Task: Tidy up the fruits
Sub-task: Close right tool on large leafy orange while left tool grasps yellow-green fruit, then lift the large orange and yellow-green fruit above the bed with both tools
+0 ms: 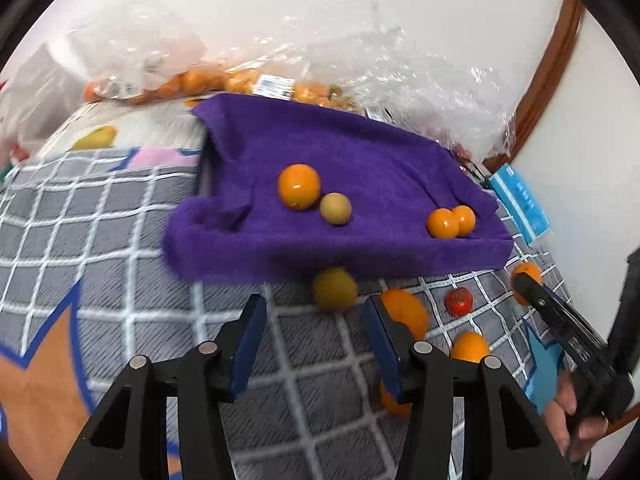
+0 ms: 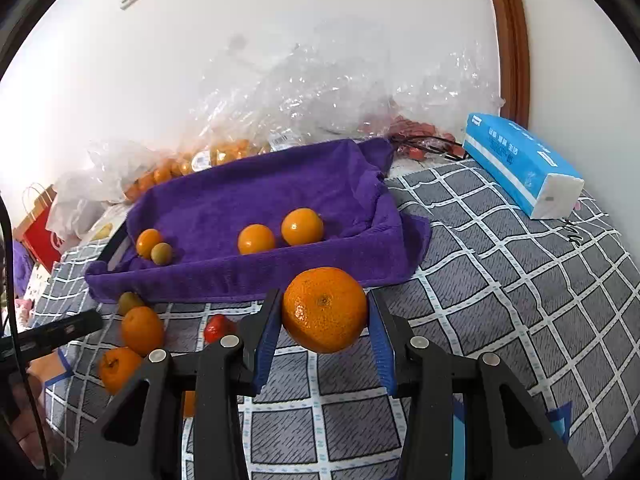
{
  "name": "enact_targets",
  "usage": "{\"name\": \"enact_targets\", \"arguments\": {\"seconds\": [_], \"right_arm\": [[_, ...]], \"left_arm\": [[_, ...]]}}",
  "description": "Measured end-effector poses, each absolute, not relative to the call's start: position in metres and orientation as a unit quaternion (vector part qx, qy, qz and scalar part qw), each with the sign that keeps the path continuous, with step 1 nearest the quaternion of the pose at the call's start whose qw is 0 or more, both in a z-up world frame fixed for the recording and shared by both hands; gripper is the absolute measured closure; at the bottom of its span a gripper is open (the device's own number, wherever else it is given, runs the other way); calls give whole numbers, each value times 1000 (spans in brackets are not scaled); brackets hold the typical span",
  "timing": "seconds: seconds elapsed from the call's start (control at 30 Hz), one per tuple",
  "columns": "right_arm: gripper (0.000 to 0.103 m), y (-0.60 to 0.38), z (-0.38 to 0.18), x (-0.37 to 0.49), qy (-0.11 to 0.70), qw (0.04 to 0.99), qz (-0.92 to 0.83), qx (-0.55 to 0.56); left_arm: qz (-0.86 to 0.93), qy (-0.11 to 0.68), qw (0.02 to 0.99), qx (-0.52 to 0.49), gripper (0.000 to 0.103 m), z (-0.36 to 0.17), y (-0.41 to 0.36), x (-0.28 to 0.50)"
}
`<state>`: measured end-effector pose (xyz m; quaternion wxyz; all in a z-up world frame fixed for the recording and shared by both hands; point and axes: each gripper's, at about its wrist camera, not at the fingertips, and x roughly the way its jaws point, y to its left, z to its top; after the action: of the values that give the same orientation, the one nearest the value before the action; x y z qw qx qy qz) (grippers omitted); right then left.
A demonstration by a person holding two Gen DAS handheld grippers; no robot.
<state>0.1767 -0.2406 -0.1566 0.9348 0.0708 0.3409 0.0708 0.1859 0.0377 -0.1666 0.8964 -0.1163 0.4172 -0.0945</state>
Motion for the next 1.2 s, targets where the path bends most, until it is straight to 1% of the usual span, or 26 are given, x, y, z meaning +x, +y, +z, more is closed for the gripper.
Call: {"name": "enact_targets", "arguments": {"seconds": [0.03, 0.1, 0.13, 0.2, 0.23, 0.3, 0.5, 0.73, 0.9, 1.2], "right_arm": [[61, -240, -156, 175, 338, 936, 72, 71], [61, -240, -155, 174, 335, 937, 73, 70], [61, -240, -155, 174, 336, 936, 75, 69], [61, -238, -156, 175, 340, 935, 77, 67], [61, -237, -157, 176, 342, 934, 78, 66], [61, -235, -158, 177, 344, 933, 79, 65], [61, -235, -160, 180, 353, 930, 79, 70], [61, -223, -161, 180, 358, 929, 85, 39], [61, -225, -162, 180, 359, 929, 86, 40], [61, -226, -162, 180, 362, 928, 76, 39]], "left_arm": [[-101, 421, 894, -117, 59, -169, 35, 191], [-96, 416, 896, -118, 64, -170, 33, 194], [-97, 418, 896, -116, 65, -171, 32, 196], [-102, 425, 892, -112, 75, -176, 29, 199], [-100, 419, 896, -108, 76, -178, 26, 197], [-99, 413, 900, -101, 76, -178, 24, 195], [-99, 411, 898, -119, 76, -177, 31, 191], [-88, 398, 905, -125, 76, -174, 33, 187], [-80, 400, 902, -141, 76, -176, 39, 188], [-59, 382, 913, -131, 76, -170, 39, 182]]}}
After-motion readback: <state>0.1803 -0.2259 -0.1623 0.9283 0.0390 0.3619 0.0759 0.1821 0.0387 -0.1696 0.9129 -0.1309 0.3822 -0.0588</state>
